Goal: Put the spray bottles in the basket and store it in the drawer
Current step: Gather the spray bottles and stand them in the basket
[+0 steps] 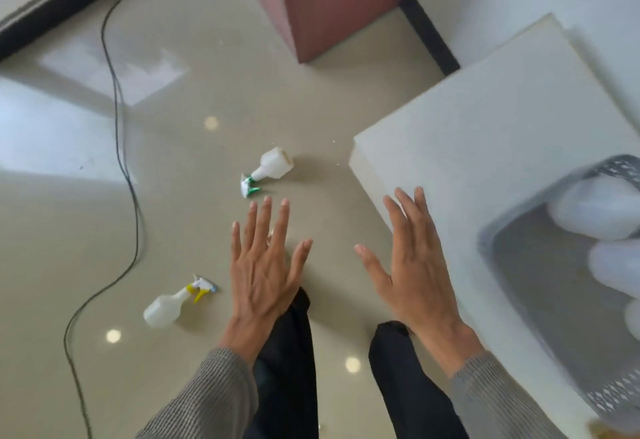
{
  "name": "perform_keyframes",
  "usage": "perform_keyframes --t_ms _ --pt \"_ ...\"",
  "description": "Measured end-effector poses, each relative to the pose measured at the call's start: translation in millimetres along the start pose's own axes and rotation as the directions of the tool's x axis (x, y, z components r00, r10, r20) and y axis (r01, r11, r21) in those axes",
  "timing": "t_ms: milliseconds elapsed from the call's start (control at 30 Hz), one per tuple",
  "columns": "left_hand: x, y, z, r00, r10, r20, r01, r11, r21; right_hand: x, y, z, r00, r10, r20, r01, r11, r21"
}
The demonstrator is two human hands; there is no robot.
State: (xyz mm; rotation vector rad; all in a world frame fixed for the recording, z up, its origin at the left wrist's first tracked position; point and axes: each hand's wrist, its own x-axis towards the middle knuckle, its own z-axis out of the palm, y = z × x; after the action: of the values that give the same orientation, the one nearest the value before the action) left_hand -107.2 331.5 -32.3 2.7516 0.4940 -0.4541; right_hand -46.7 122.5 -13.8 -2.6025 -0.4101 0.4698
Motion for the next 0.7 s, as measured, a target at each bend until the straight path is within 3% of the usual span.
perform_keyframes --t_ms 267,467,700 --pt "48.3 -98.0 -14.7 0.990 -0.097 0.102 0.101 0.994 -0.032 110.4 -79.5 79.0 0.932 -0.059 0.357 0.176 0.936 -0.304" --pt "90.8 -139.9 -0.8 0.974 -0.146 0.173 0.148 0.989 0.000 190.4 -104.0 149.8 0.884 -0.038 0.465 0.216 0.917 -0.336" --pt "151.9 -177.0 61.8 0.971 -0.196 0.138 0.203 0.978 -0.039 272.3 -103.6 266.9 0.785 -0.045 0.617 0.325 0.879 -0.349"
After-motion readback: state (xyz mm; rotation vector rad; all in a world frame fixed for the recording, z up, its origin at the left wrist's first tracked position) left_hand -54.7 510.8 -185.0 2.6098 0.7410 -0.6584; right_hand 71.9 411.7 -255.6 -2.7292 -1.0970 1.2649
